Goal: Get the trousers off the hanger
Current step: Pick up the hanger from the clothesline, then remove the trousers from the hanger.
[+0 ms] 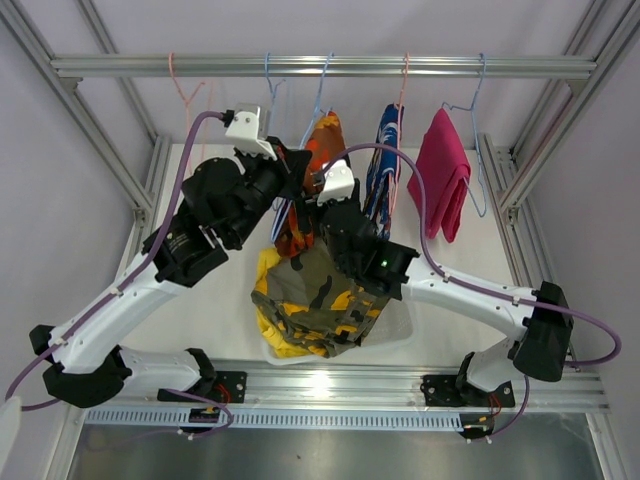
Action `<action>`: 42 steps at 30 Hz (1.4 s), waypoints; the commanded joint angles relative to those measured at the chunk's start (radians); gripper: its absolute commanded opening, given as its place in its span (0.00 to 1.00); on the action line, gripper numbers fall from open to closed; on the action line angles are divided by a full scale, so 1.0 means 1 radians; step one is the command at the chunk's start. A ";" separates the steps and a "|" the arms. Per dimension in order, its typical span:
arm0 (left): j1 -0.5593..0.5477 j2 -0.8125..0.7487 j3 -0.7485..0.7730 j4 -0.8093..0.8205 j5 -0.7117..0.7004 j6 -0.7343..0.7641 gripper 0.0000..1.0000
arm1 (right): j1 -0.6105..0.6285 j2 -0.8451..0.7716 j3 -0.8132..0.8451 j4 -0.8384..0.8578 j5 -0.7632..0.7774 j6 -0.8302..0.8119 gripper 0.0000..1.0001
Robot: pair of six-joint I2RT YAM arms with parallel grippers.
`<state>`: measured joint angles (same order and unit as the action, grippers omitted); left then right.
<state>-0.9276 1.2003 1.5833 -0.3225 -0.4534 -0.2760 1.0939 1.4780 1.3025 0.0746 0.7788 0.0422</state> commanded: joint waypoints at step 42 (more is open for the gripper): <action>-0.099 0.114 -0.011 0.152 -0.157 0.064 0.00 | -0.108 -0.047 0.308 -0.027 -0.121 -0.111 0.00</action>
<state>-0.9970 1.2503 1.5757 -0.1715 -0.6392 -0.2413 0.9810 1.5410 1.4719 -0.0612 0.6716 -0.0387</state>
